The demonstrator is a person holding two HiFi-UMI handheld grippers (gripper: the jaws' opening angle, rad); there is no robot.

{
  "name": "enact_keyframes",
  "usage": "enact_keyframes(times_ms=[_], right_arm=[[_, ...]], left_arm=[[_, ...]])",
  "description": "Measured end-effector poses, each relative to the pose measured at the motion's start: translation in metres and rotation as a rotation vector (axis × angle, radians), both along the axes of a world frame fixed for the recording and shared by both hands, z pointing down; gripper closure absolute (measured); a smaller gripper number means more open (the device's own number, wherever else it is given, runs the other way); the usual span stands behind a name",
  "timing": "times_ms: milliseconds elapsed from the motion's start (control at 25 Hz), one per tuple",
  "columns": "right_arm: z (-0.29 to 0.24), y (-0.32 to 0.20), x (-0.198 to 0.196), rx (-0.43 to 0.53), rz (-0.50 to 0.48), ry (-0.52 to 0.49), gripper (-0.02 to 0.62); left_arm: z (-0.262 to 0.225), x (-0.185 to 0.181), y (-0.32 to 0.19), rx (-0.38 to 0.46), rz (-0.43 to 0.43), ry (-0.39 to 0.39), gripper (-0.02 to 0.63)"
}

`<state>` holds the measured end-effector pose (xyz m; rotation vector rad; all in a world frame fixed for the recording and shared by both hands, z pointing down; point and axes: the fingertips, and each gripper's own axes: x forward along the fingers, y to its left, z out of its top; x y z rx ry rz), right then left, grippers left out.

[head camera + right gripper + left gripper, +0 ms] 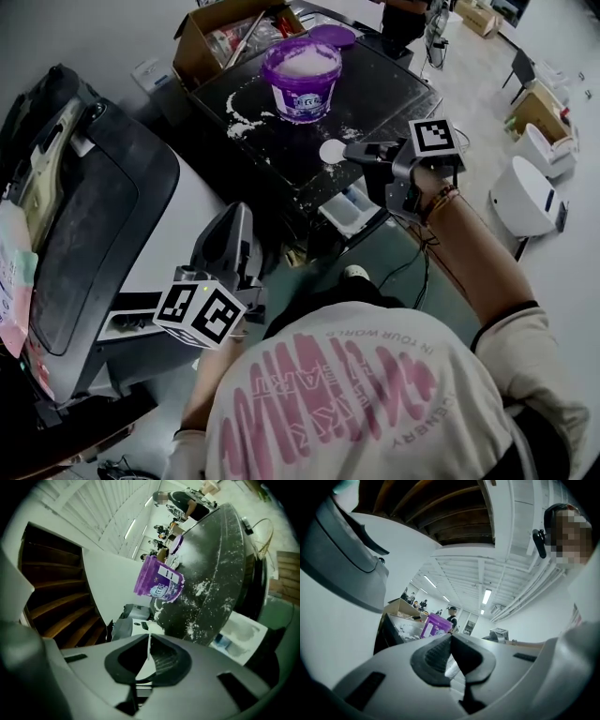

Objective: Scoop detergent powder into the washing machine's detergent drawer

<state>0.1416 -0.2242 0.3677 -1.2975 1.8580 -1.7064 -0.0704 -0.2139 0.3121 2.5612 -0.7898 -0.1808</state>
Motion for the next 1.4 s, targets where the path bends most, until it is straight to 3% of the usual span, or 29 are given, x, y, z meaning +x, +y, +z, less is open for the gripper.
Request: enact_keyframes(times_ms=[320,640,840,1400], right_arm=[[0.026,0.026,0.003,-0.017,0.103,-0.086,0.589],[0.046,0.041,0.009,-0.046,0.097,-0.102,0.589],[0.057,0.045,0.013,-0.062,0.03,-0.076,0.589],[0.081,0.077,0.019,-0.139,-0.23,0.017,0.589]], left_arm=[[0.028,0.004,0.016,-0.053,0.053,-0.014,0.604],[0.041,0.023,0.028,-0.077,0.084,-0.037,0.606],[0.04,0.035,0.033,-0.078,0.057,-0.06,0.605],[0.038,0.041,0.08,-0.131,-0.171,-0.054,0.604]])
